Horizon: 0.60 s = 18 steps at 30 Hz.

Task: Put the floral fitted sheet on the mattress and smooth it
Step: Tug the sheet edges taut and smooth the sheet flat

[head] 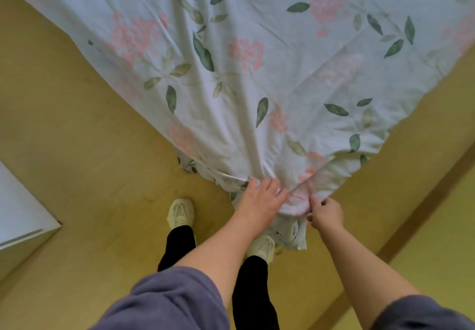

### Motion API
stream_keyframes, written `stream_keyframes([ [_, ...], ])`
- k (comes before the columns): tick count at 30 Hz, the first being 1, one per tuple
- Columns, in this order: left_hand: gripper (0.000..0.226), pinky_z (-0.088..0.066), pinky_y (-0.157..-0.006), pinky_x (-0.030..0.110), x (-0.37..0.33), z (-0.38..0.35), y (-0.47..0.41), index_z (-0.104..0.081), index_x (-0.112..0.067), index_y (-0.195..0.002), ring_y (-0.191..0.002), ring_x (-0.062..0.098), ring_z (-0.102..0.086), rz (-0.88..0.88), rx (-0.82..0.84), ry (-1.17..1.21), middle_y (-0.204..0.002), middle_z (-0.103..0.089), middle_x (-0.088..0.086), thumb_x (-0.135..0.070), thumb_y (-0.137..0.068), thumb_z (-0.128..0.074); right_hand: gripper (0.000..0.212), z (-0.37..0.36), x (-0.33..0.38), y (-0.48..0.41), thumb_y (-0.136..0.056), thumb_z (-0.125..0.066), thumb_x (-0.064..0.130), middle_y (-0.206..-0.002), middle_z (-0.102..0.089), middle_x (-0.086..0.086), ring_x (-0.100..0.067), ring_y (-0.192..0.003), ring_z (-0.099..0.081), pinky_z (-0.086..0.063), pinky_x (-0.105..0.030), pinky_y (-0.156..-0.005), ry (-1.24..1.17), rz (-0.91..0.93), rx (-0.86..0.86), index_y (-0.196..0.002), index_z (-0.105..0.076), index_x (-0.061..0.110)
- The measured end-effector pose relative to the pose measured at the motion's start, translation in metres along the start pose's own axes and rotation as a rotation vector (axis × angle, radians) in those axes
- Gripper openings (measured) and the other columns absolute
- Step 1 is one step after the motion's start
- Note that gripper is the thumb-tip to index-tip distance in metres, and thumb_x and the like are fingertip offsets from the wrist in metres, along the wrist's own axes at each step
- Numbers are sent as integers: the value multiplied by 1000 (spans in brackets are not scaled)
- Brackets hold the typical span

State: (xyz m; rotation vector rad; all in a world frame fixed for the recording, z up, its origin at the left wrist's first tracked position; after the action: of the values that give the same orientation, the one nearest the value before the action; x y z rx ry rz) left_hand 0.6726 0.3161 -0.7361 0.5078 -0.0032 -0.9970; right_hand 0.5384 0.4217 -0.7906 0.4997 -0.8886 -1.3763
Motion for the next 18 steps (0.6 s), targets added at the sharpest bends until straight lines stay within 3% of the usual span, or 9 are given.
stream_keyframes([
  [3,34,-35,-95,40,-19,-1,2,-56,-19,-116,-109,24,-50,57,9,-38,-116,-55,1,-11,-84,-52,34,17,0,-1,-96,-53,31,-80,-65,-19,-33,-73,-61,-46,-38,-64,130,196,28,-76,-56,4],
  [5,33,-33,-94,40,-34,-7,3,-56,-16,-112,-111,25,-49,55,66,81,-113,-59,2,-2,-83,-51,32,38,-2,2,-96,-54,26,-71,-59,-16,-31,-67,-54,-39,-37,-59,253,299,42,-74,-53,2],
  [9,24,-36,-74,36,-108,-1,3,-49,-17,-89,-93,26,-55,-102,138,237,-97,-58,4,4,-79,-55,34,93,-33,4,-96,-52,20,-61,-43,-5,-20,-58,-37,-23,-35,-54,377,319,5,-65,-41,9],
  [11,30,-33,-66,34,-122,-7,0,-40,-18,-83,-84,28,-55,-52,169,268,-91,-56,7,9,-77,-51,35,100,-43,2,-97,-50,21,-62,-44,-5,-20,-59,-38,-25,-35,-55,394,290,16,-65,-40,10],
  [14,23,-34,-63,34,-108,-16,0,-46,-15,-94,-77,26,-52,57,293,251,-94,-58,7,5,-83,-50,28,93,-48,-6,-98,-49,23,-75,-57,-10,-27,-71,-55,-39,-34,-61,378,205,73,-73,-47,10],
  [18,18,-38,-64,34,-88,-17,12,-49,-14,-108,-86,25,-54,98,409,261,-104,-57,7,-10,-90,-48,19,93,-51,-7,-96,-49,31,-96,-63,-10,-30,-92,-62,-49,-36,-72,366,99,87,-97,-51,12],
])
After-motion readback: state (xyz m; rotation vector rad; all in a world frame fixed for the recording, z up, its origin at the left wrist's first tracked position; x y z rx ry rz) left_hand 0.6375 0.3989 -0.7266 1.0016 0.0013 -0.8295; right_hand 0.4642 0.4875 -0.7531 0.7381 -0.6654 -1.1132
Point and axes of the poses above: each hand's wrist, its own y-axis away from the middle knuckle, its own z-axis out of the back of the hand, x = y × z, the point moved 10 cm from there along -y, towards the middle knuckle
